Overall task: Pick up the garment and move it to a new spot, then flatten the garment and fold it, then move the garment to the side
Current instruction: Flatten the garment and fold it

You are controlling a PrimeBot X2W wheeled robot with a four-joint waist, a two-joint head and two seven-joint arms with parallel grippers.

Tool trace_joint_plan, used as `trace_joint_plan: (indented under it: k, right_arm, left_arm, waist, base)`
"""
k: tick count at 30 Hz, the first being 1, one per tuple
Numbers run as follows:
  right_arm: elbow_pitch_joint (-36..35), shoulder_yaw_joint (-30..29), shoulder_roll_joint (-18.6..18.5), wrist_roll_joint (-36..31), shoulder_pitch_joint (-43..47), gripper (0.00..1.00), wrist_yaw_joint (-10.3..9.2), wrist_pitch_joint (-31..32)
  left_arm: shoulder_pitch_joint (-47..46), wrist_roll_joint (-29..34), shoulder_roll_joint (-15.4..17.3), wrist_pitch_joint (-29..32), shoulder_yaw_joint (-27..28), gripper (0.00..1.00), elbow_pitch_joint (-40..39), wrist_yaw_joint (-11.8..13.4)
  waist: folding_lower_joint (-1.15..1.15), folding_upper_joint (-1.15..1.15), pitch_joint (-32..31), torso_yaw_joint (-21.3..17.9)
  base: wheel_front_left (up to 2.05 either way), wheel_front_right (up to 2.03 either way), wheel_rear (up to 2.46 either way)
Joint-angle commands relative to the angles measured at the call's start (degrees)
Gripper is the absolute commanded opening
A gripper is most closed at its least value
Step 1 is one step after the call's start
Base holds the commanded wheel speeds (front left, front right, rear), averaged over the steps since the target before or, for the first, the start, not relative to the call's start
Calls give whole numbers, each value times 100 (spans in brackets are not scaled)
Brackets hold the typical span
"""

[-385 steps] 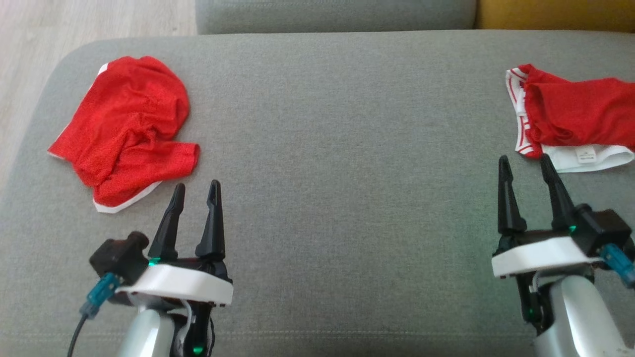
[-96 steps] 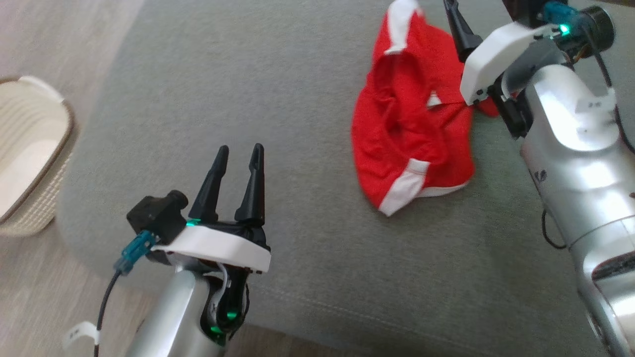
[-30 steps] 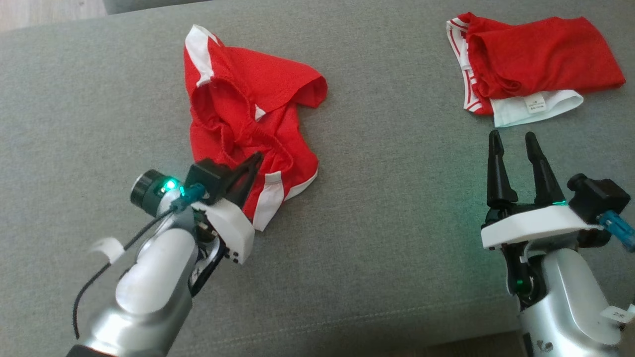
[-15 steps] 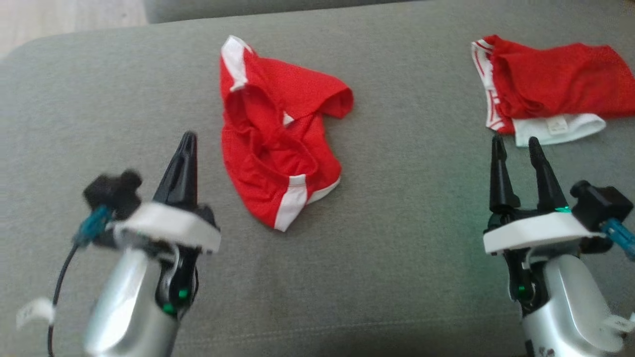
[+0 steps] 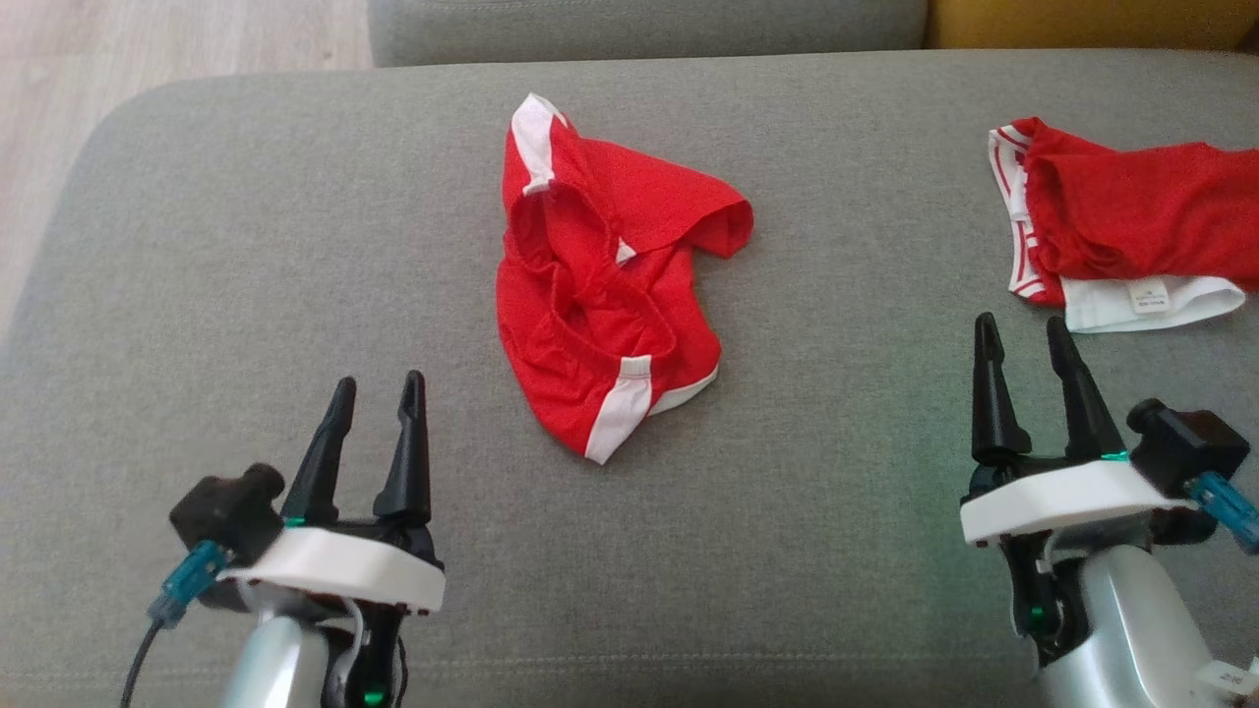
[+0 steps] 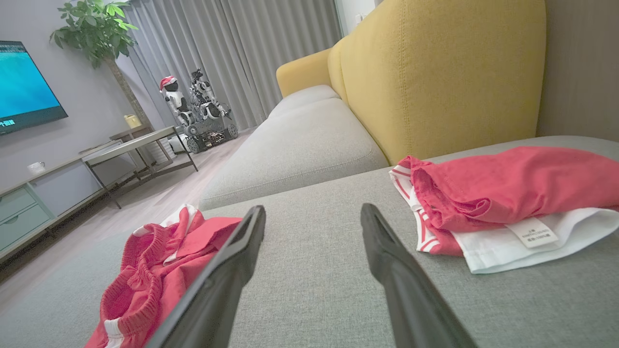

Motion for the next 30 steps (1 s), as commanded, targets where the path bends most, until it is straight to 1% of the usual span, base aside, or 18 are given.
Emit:
trace_joint_plan:
  k: [1,3,5,8,12,20,21,25,27,30]
  right_arm:
    - [-222,155,9,-53,-78,100,37,8]
    - [-261,202,9,-41,-105,100,37,30]
    - [-277,216,9,-28,-127,100,37,25]
    - [-279,258,9,-2,-159,100,37,11]
    - [-242,340,9,61,-259,100,37,-35]
    - [-46,477,9,215,-439,100,37,-193]
    - [-46,477,9,215,-439,100,37,-193]
    - [65,534,9,270,-499,100,37,-265]
    - [117,546,9,290,-524,100,37,-295]
    - [181,552,9,308,-555,100,37,-330]
  left_arm:
    - [-273,117,10,-52,183,100,-219,-48]
    - [-364,319,6,-52,73,100,-110,-106]
    - [-482,543,83,-51,-148,100,79,-160]
    - [-792,855,326,140,-701,100,441,-237]
    - [-1389,1016,646,550,-1354,100,687,-276]
    - [-2527,617,1372,1330,-2734,100,770,-283]
    - [-2527,617,1372,1330,-2734,100,770,-283]
    - [-2878,430,1707,1785,-3265,100,853,-283]
    - [-3001,398,1820,1892,-3377,100,894,-284]
    - [-3122,370,1894,1933,-3446,100,954,-284]
  waist:
    - [0,0,-1,-31]
    - [0,0,43,-117]
    - [0,0,103,-189]
    - [0,0,208,-311]
    - [0,0,389,-498]
    - [0,0,664,-835]
    - [0,0,664,-835]
    - [0,0,716,-942]
    - [0,0,725,-977]
    - [0,0,728,-1010]
  base:
    - [0,0,0]
    - [0,0,0]
    - [0,0,0]
    - [0,0,0]
    - [0,0,0]
    - [0,0,0]
    - [0,0,0]
    - [0,0,0]
    - [0,0,0]
    - [0,0,0]
